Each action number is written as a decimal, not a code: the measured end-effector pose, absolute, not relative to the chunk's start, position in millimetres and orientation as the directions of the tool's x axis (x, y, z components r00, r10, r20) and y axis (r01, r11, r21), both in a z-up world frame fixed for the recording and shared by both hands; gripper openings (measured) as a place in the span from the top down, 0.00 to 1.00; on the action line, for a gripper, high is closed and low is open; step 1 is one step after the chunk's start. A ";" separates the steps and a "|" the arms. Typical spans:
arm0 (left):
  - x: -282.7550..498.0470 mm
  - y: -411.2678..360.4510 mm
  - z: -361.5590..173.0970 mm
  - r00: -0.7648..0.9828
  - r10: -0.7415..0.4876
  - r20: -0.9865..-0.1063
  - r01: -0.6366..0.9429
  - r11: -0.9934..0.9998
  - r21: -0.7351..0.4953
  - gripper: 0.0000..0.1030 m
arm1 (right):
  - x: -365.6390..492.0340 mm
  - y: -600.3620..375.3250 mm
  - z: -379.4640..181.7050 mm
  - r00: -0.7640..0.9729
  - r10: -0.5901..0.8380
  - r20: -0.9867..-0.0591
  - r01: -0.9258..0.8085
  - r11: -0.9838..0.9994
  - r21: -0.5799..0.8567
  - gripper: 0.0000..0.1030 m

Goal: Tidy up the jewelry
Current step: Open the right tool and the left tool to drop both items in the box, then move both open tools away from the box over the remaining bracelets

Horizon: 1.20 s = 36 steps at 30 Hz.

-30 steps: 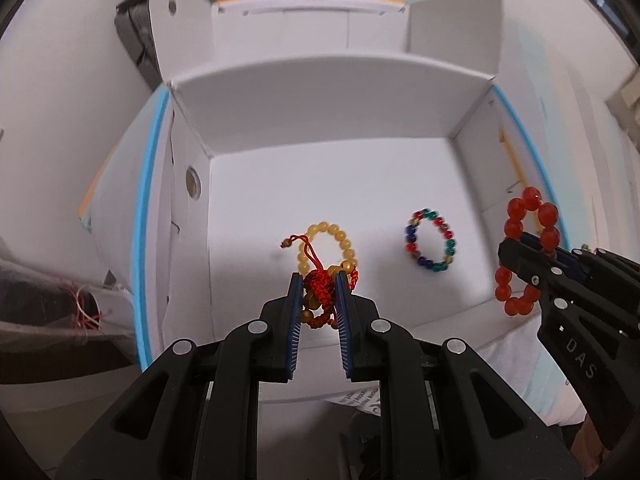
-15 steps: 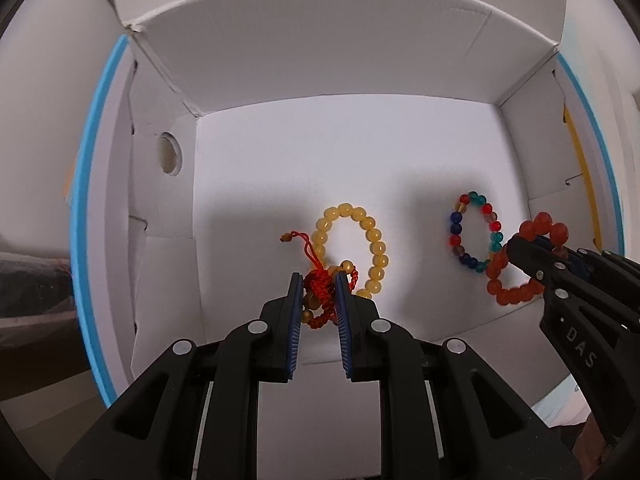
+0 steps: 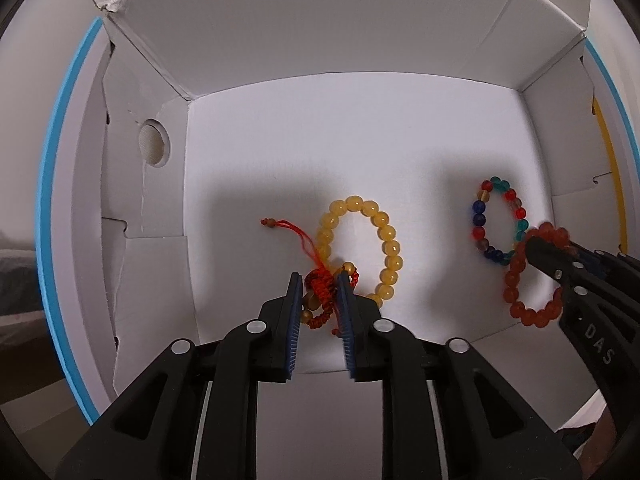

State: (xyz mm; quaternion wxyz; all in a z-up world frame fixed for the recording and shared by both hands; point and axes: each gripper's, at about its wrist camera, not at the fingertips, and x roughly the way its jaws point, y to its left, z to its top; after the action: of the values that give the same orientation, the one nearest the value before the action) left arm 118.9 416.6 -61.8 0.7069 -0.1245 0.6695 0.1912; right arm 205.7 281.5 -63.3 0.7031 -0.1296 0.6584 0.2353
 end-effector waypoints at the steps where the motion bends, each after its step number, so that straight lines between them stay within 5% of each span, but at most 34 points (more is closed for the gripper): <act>1: 118.5 416.6 -60.9 0.036 0.108 -0.994 -0.440 0.894 0.081 0.81 | 206.3 281.7 -62.4 0.022 0.163 -0.986 -0.500 0.856 0.131 0.84; 4: 115.1 414.7 -56.8 0.056 0.134 -0.989 -0.443 0.891 0.096 0.68 | 202.7 280.6 -58.2 0.037 0.178 -0.983 -0.501 0.854 0.136 0.57; 5: 114.2 414.2 -53.4 0.069 0.145 -0.987 -0.445 0.890 0.100 0.55 | 200.9 279.2 -55.6 0.051 0.182 -0.982 -0.505 0.853 0.132 0.54; 12: 102.6 408.1 -34.4 0.141 0.168 -0.976 -0.456 0.886 0.087 0.39 | 191.3 268.8 -37.9 0.089 0.251 -0.964 -0.512 0.842 0.172 0.37; 21: 88.4 392.4 -7.2 0.210 0.214 -0.954 -0.454 0.885 0.098 0.18 | 184.8 251.5 -0.4 0.148 0.340 -0.929 -0.524 0.823 0.218 0.22; 36: 79.8 343.9 36.0 0.348 0.207 -0.914 -0.422 0.906 0.044 0.06 | 175.5 164.3 55.7 0.347 0.402 -0.847 -0.496 0.846 0.198 0.09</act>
State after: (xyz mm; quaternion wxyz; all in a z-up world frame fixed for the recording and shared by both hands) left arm 79.8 343.9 36.0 0.8149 -0.1000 0.5373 0.1930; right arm 175.5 164.3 55.7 0.8195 -0.0467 0.5013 0.2738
